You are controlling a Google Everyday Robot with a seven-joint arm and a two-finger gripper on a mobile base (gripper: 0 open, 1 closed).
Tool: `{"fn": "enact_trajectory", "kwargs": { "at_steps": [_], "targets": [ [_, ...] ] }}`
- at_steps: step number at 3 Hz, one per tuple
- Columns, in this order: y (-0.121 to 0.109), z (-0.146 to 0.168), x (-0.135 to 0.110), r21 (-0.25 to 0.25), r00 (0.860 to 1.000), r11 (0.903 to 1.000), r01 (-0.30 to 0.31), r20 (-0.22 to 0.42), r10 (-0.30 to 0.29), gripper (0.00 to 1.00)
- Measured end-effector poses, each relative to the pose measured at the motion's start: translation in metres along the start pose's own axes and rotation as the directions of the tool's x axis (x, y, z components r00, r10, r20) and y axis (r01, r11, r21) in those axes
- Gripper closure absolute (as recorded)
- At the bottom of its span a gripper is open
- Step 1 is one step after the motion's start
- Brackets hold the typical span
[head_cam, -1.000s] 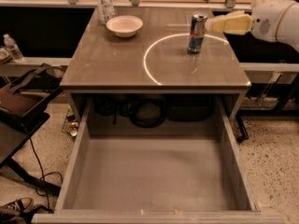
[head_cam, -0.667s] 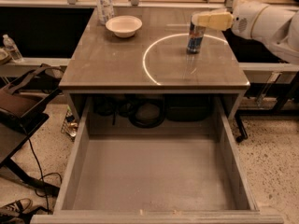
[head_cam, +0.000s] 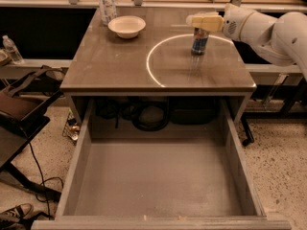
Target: Place redbull can into top drawer
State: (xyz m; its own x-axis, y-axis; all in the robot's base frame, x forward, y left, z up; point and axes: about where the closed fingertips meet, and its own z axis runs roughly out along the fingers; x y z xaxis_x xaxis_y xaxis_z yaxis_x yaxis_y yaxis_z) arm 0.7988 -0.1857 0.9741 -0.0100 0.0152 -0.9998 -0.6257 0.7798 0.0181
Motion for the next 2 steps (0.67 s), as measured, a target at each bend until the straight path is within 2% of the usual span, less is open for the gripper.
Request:
{"fn": "enact_trajectory", "kwargs": {
  "at_steps": [1, 2],
  "targets": [
    [0.003, 0.020, 0.027, -0.019, 1.000, 0.9997, -0.015, -0.017, 0.015, 0.03],
    [0.008, 0.029, 0.049, -0.029, 0.999, 0.9992, -0.027, -0.033, 0.026, 0.25]
  ]
}}
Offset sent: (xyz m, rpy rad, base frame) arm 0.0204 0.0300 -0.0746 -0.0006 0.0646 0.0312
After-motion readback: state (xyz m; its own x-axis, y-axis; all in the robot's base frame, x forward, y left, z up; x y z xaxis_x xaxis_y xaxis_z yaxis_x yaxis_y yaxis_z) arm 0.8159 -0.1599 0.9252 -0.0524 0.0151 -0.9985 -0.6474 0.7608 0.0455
